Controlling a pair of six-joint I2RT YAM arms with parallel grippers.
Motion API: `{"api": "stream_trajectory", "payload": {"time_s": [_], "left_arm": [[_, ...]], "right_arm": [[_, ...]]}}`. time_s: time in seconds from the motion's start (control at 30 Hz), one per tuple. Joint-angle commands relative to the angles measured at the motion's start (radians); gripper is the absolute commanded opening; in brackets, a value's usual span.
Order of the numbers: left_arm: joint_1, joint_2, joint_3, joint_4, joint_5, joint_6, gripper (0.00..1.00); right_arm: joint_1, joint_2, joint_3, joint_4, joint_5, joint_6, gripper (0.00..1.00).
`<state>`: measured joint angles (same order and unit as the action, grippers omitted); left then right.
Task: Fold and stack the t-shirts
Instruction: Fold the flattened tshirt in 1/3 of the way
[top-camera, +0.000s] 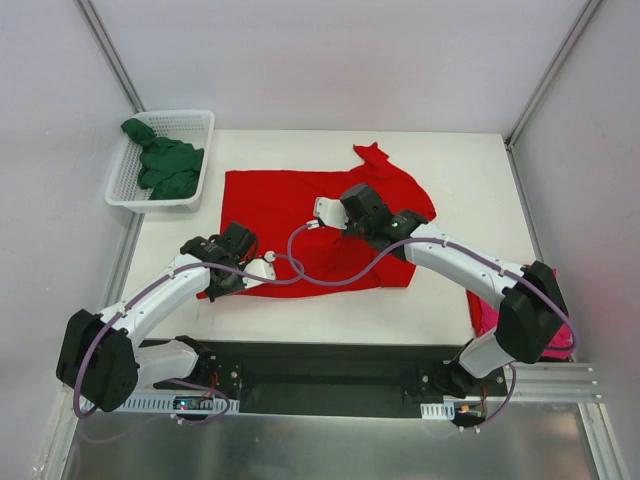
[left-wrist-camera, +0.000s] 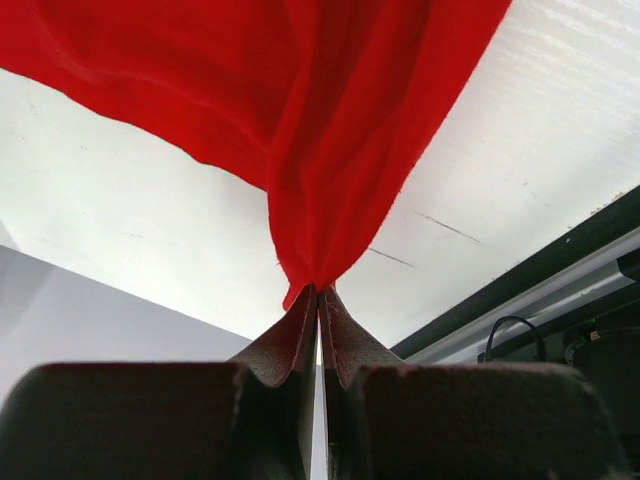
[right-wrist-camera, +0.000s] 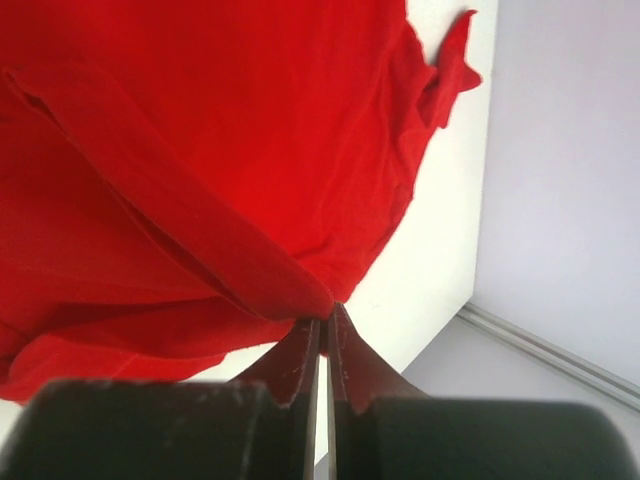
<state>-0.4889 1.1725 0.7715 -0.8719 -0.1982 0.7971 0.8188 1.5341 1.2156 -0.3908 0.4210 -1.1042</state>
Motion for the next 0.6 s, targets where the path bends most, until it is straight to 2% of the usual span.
{"api": "stream_trajectory", "payload": {"time_s": [0.0,0.57], "left_arm": [[0.007,-0.034,-0.001,-0.038,-0.044,0.027,0.00],[0.009,0.003,0.011,0.146,-0.159,0.185,0.00]], "right_arm": [[-0.006,-0.011,0.055,0.072,0.059,-0.017,0.01],[-0.020,-0.019,0.075,0.089,0.079,-0.066,0.01]]}}
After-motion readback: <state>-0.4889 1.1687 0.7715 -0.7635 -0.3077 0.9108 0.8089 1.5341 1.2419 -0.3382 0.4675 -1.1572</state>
